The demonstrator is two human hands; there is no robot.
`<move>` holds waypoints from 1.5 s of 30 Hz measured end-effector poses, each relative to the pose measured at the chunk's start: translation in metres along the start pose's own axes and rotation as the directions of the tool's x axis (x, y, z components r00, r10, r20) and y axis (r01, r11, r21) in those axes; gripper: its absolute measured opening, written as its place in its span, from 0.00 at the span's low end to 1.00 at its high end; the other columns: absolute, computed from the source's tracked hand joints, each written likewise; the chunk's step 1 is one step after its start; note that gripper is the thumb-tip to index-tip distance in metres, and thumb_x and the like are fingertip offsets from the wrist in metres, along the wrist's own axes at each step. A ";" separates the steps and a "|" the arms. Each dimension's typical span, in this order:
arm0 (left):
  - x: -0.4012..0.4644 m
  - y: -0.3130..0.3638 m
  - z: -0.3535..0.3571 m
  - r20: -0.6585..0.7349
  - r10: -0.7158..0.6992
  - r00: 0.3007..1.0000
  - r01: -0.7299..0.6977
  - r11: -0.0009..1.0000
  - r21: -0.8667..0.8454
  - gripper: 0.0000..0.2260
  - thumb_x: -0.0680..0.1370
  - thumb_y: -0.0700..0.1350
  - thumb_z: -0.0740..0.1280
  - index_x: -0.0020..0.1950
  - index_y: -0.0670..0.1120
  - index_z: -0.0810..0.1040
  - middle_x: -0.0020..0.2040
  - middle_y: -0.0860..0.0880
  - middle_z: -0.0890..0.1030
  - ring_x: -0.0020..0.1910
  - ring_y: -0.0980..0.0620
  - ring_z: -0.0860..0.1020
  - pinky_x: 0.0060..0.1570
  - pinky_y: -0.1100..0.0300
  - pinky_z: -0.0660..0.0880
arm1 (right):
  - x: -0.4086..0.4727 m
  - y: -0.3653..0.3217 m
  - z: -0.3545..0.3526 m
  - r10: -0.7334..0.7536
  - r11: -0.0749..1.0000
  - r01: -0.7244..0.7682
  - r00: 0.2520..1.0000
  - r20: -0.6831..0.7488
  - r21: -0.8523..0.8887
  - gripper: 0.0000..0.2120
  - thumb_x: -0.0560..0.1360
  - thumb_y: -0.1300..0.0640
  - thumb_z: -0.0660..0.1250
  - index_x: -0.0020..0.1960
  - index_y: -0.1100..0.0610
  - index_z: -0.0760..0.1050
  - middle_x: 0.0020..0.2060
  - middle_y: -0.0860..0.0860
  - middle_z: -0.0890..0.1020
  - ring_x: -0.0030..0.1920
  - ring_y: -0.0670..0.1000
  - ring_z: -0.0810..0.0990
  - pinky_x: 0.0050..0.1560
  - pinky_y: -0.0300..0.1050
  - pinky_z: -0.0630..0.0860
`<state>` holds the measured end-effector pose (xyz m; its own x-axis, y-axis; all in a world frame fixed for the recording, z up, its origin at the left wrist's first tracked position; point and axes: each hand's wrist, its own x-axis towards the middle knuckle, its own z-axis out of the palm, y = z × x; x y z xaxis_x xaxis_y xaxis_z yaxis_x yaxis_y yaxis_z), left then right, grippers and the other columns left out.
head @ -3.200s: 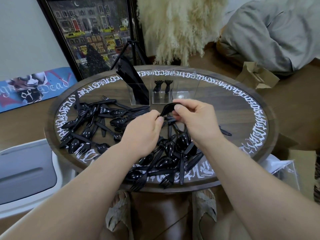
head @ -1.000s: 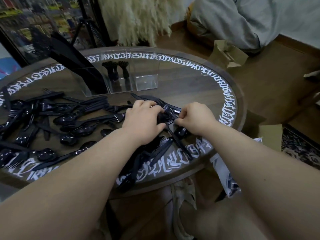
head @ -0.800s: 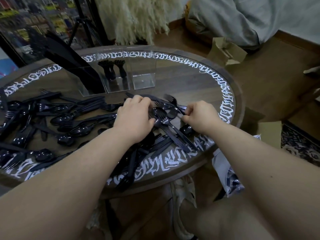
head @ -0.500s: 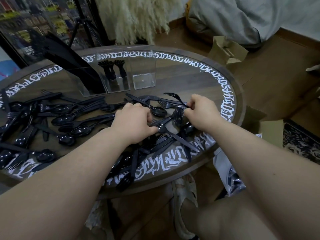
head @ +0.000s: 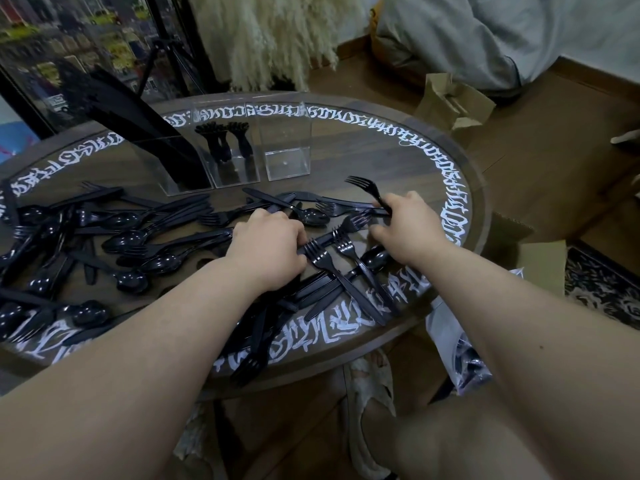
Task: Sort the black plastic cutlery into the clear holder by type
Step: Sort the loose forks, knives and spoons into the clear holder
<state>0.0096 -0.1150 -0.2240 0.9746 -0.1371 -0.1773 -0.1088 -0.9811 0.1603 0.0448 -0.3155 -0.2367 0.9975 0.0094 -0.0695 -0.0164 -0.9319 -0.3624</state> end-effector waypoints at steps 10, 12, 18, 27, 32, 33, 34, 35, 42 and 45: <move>0.003 0.003 0.000 -0.026 -0.054 0.998 0.054 0.999 0.002 0.07 0.76 0.56 0.66 0.45 0.54 0.73 0.53 0.52 0.75 0.62 0.47 0.67 0.59 0.48 0.67 | 0.003 0.004 0.000 -0.011 1.000 0.011 0.999 -0.033 0.002 0.07 0.75 0.53 0.67 0.51 0.53 0.75 0.49 0.51 0.77 0.47 0.54 0.76 0.44 0.43 0.68; 0.003 0.003 0.000 -0.032 -0.051 0.998 0.051 0.999 -0.008 0.08 0.76 0.57 0.67 0.45 0.54 0.74 0.53 0.52 0.76 0.62 0.47 0.67 0.59 0.49 0.67 | 0.003 0.003 -0.002 -0.008 1.000 0.008 1.000 0.012 0.005 0.08 0.75 0.52 0.68 0.52 0.54 0.75 0.45 0.50 0.79 0.49 0.54 0.77 0.44 0.44 0.69; 0.003 0.002 0.001 -0.072 -0.044 0.996 0.039 0.997 -0.070 0.10 0.76 0.58 0.66 0.42 0.54 0.73 0.46 0.54 0.75 0.59 0.48 0.69 0.56 0.49 0.67 | 0.001 0.002 -0.003 0.024 1.000 -0.024 0.997 0.067 -0.002 0.05 0.75 0.54 0.66 0.46 0.56 0.76 0.43 0.53 0.81 0.48 0.57 0.79 0.42 0.43 0.68; 0.001 -0.004 -0.006 -0.276 -0.070 0.959 0.015 0.980 -0.198 0.08 0.78 0.53 0.65 0.45 0.49 0.77 0.44 0.51 0.76 0.47 0.47 0.74 0.43 0.57 0.68 | -0.014 -0.007 -0.029 0.059 0.962 -0.077 0.995 0.076 0.263 0.05 0.77 0.58 0.60 0.45 0.59 0.71 0.41 0.55 0.76 0.44 0.57 0.74 0.41 0.48 0.69; -0.006 -0.011 -0.009 -0.313 -0.067 0.947 -0.021 0.963 -0.270 0.07 0.78 0.49 0.66 0.54 0.51 0.80 0.44 0.54 0.81 0.49 0.49 0.78 0.51 0.54 0.74 | -0.037 -0.013 -0.036 0.003 0.975 -0.068 0.957 0.290 0.213 0.08 0.78 0.56 0.60 0.48 0.60 0.73 0.36 0.54 0.75 0.36 0.53 0.72 0.31 0.44 0.64; -0.008 -0.012 -0.009 -0.313 -0.072 0.947 -0.020 0.959 -0.281 0.07 0.78 0.49 0.66 0.54 0.52 0.80 0.42 0.56 0.80 0.48 0.49 0.78 0.50 0.55 0.74 | -0.041 -0.013 -0.035 -0.002 0.987 -0.057 0.930 0.367 0.149 0.10 0.77 0.53 0.63 0.49 0.60 0.75 0.37 0.55 0.76 0.35 0.53 0.73 0.32 0.43 0.67; -0.009 -0.013 -0.010 -0.315 -0.077 0.946 -0.019 0.956 -0.292 0.06 0.77 0.48 0.66 0.53 0.52 0.79 0.39 0.57 0.78 0.47 0.50 0.78 0.49 0.56 0.73 | -0.045 -0.012 -0.034 0.005 0.997 -0.040 0.903 0.429 0.072 0.12 0.75 0.50 0.67 0.47 0.59 0.76 0.37 0.55 0.78 0.36 0.53 0.75 0.34 0.44 0.70; -0.011 -0.015 -0.010 -0.314 -0.083 0.946 -0.018 0.953 -0.304 0.06 0.77 0.48 0.67 0.53 0.52 0.79 0.38 0.57 0.77 0.46 0.50 0.77 0.49 0.56 0.73 | -0.048 -0.011 -0.031 0.023 1.000 -0.029 0.887 0.461 0.007 0.13 0.73 0.48 0.70 0.45 0.58 0.76 0.38 0.54 0.79 0.38 0.53 0.77 0.38 0.45 0.73; -0.024 -0.024 -0.012 -0.261 -0.132 0.956 0.020 0.920 -0.391 0.05 0.76 0.46 0.68 0.50 0.49 0.78 0.39 0.55 0.77 0.45 0.51 0.76 0.47 0.58 0.72 | -0.048 -0.018 -0.034 0.068 0.962 -0.148 0.944 0.322 0.231 0.09 0.71 0.56 0.74 0.38 0.60 0.76 0.34 0.55 0.79 0.37 0.53 0.78 0.38 0.45 0.74; -0.027 -0.028 -0.016 -0.243 -0.177 0.954 0.044 0.883 -0.468 0.06 0.75 0.45 0.69 0.49 0.49 0.76 0.38 0.54 0.76 0.42 0.52 0.75 0.44 0.60 0.68 | -0.048 -0.029 -0.043 0.073 0.820 -0.179 0.975 0.212 0.544 0.10 0.73 0.59 0.71 0.37 0.58 0.73 0.26 0.49 0.72 0.25 0.45 0.69 0.25 0.37 0.67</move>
<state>-0.0105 -0.0816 -0.2086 0.9963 0.0760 0.0388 0.0388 -0.8081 0.5877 0.0000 -0.3042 -0.1826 0.9565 0.0185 -0.2912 -0.2296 -0.5683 -0.7901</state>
